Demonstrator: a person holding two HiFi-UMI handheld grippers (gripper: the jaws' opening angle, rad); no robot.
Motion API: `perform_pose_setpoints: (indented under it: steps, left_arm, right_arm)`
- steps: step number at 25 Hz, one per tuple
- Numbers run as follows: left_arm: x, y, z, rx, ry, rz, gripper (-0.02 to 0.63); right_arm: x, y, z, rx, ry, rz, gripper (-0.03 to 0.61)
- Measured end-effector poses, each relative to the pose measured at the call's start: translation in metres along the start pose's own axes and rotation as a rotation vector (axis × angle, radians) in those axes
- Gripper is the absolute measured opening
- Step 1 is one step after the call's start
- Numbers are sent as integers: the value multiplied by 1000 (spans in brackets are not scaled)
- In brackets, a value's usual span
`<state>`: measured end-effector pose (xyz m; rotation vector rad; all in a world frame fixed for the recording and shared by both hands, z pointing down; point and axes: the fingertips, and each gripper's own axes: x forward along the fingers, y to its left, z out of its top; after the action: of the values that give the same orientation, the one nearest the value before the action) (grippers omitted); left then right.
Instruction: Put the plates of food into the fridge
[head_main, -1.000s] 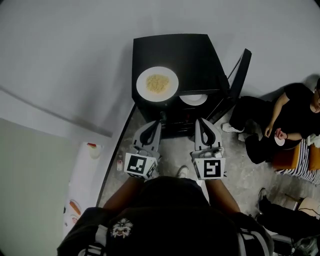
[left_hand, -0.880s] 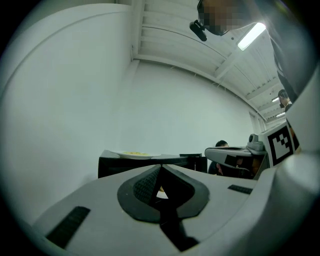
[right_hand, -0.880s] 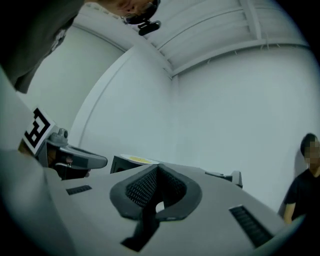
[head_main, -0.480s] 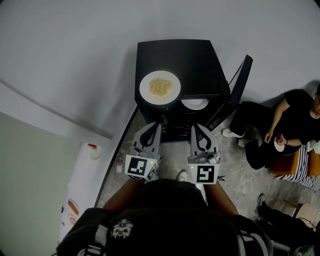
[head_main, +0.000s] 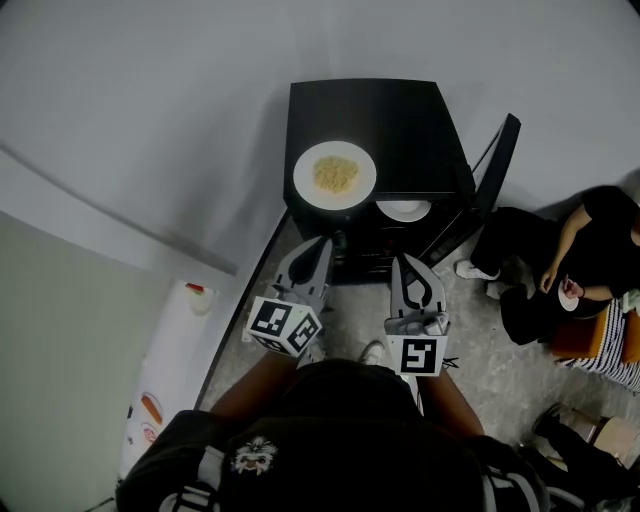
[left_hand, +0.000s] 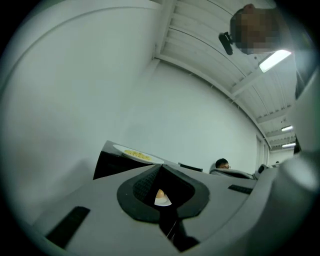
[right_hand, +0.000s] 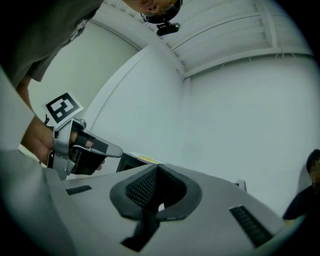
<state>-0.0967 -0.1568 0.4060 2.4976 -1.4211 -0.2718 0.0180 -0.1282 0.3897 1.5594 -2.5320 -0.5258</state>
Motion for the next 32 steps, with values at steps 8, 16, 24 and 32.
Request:
perform_pose_setpoints:
  steps: [8,16,24,32]
  left_arm:
    - [7,7,11,-53,-24,-1,23]
    - [23,21,22,-330,-62,13,26]
    - [36,43,14,-904,-97,37,176]
    - [54,49,1,-1213,-95,34,173]
  right_arm:
    - [-2,1,-4,4,11,8,25]
    - [-2,-2,-4,69,-12,-15,25]
    - [-6,-5,-8,84,-5,-20,25]
    - [-9,-5,-14,18,41,8,25]
